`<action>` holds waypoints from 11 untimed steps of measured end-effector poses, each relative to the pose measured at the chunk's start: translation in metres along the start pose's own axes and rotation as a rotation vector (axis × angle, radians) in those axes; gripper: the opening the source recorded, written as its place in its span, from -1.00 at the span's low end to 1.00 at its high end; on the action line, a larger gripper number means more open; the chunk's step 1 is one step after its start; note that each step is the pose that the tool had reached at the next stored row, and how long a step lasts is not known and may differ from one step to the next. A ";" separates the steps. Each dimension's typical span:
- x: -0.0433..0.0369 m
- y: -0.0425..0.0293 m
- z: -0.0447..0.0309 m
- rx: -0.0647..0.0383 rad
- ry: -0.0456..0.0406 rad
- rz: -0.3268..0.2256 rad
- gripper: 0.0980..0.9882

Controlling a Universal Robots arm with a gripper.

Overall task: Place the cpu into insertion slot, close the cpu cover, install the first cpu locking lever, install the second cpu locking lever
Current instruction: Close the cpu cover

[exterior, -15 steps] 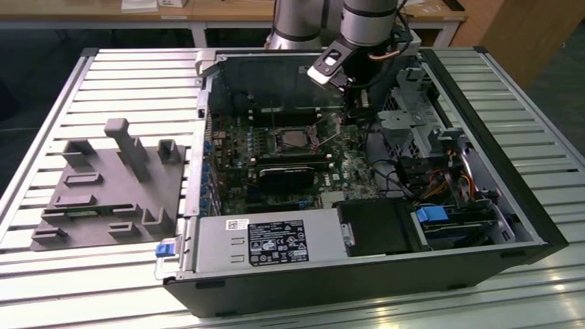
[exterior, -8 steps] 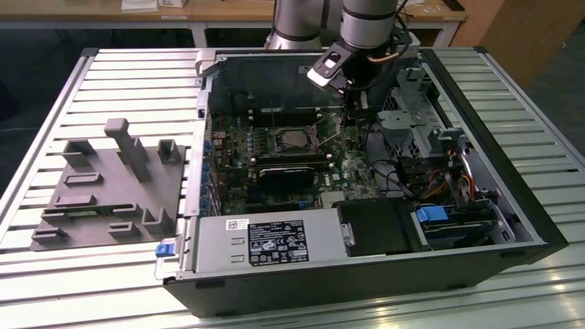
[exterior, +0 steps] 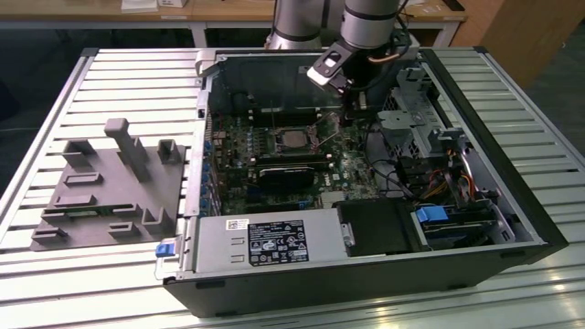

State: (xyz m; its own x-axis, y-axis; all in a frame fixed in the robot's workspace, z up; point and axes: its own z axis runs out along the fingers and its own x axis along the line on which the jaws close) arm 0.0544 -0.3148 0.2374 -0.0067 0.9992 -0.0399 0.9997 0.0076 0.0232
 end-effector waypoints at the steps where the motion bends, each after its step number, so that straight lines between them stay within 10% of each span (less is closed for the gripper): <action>1: 0.0000 0.0003 0.0001 0.014 0.0000 -0.001 -0.99; 6: 0.0000 0.0020 0.0009 0.096 0.0006 -0.004 -0.99; 11: 0.0000 0.0020 0.0008 0.103 0.0007 -0.004 -0.99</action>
State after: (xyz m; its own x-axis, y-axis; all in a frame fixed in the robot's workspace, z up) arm 0.0564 -0.3148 0.2366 -0.0108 0.9992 -0.0392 0.9968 0.0076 -0.0795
